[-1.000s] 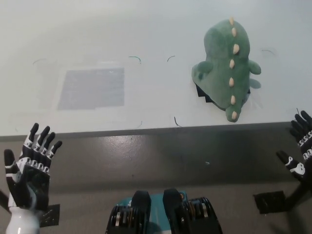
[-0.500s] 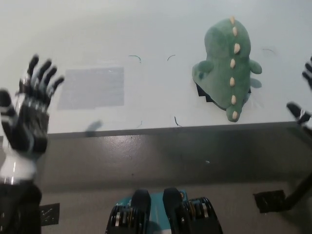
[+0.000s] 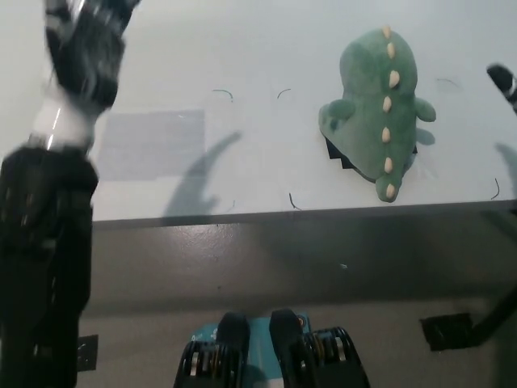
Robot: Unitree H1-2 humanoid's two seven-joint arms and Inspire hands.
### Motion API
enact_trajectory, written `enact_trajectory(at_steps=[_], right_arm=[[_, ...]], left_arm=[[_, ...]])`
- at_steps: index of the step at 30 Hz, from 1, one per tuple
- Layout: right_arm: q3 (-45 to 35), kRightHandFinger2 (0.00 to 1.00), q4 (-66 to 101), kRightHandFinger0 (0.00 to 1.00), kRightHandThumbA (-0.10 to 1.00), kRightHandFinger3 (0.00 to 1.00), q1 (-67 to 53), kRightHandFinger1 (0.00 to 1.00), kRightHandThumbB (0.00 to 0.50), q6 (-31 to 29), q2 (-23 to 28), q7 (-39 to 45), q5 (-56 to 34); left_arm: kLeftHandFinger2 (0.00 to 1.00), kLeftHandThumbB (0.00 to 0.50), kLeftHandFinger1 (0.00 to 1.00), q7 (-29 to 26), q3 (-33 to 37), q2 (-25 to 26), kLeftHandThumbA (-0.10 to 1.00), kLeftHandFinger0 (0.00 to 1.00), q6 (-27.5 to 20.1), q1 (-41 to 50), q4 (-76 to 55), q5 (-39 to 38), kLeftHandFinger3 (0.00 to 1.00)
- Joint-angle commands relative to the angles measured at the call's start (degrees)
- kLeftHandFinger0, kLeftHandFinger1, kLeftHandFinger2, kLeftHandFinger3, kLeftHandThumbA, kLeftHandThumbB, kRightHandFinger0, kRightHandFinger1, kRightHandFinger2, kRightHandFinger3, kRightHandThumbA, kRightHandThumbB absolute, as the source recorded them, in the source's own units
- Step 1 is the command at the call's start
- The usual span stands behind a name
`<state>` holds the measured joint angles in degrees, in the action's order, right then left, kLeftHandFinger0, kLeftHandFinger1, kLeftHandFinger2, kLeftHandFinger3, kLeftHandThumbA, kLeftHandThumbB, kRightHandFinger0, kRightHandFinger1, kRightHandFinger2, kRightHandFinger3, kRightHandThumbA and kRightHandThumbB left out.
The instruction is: Use both hands to pick up a dinasour on the right side and move it to the left side
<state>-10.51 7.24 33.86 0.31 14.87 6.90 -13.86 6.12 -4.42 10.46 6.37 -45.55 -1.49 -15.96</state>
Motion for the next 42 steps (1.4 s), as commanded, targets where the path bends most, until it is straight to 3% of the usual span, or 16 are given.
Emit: enact_trajectory(at_steps=[1,2,10,14,17,19,26,28,32,36,42], right_arm=[[0.0,1.00,-1.4,1.00,1.00,1.00,7.0,1.00,0.262,3.6,1.5,-2.7,2.7],[0.0,1.00,-2.6,1.00,1.00,1.00,8.3,1.00,0.243,3.9,1.7,-2.9,3.1],[0.9,1.00,-12.2,1.00,1.00,1.00,16.0,1.00,0.237,4.2,3.1,-1.9,4.7],[1.6,1.00,-16.8,1.00,1.00,1.00,18.6,1.00,0.245,4.6,3.9,-1.7,5.7],[2.1,1.00,-22.8,1.00,1.00,1.00,21.3,1.00,0.255,2.2,3.2,-2.2,6.5],[2.5,1.00,-26.3,1.00,1.00,1.00,23.0,1.00,0.236,0.2,3.3,-2.3,7.3],[4.3,1.00,-38.9,1.00,1.00,1.00,27.7,1.00,0.239,-3.6,2.9,-3.1,10.1],[4.9,1.00,-42.7,1.00,1.00,1.00,28.5,1.00,0.207,-4.7,2.9,-4.7,11.9],[4.7,1.00,-50.6,1.00,1.00,1.00,30.6,1.00,0.190,-8.2,2.3,-4.4,10.7],[4.3,1.00,-57.2,1.00,1.00,1.00,31.7,1.00,0.173,-9.5,2.0,-3.6,9.8],[5.4,1.00,-67.5,1.00,1.00,1.00,34.0,1.00,0.189,-12.3,2.2,-4.8,11.4]], left_arm=[[1.00,0.442,1.00,1.4,1.6,-0.1,1.00,1.00,0.3,-7.7,5.0,1.5,1.00],[1.00,0.434,1.00,1.5,2.0,-0.3,1.00,1.00,-0.4,-9.4,7.5,1.6,1.00],[1.00,0.445,1.00,0.6,2.4,-2.6,1.00,1.00,-2.0,-19.1,23.2,2.7,1.00],[1.00,0.426,1.00,0.5,2.1,-4.1,1.00,1.00,-3.4,-22.7,31.1,3.1,1.00],[1.00,0.441,1.00,-0.6,2.5,-4.8,1.00,1.00,-3.6,-24.9,36.0,4.5,1.00],[1.00,0.472,1.00,-1.4,2.3,-5.4,1.00,1.00,-3.8,-26.7,39.6,4.8,1.00],[1.00,0.411,1.00,-3.8,2.2,-6.9,1.00,1.00,-6.2,-31.5,52.2,6.8,1.00],[1.00,0.397,1.00,-3.9,2.4,-7.3,1.00,1.00,-7.2,-32.7,56.1,7.2,1.00],[1.00,0.394,1.00,-3.9,2.2,-7.9,1.00,1.00,-8.6,-34.0,61.4,7.6,1.00],[1.00,0.497,1.00,-2.7,3.1,-7.9,1.00,1.00,-9.0,-33.7,67.9,8.6,1.00],[1.00,0.500,1.00,-3.0,4.7,-8.7,1.00,1.00,-8.1,-32.9,73.0,10.6,1.00]])
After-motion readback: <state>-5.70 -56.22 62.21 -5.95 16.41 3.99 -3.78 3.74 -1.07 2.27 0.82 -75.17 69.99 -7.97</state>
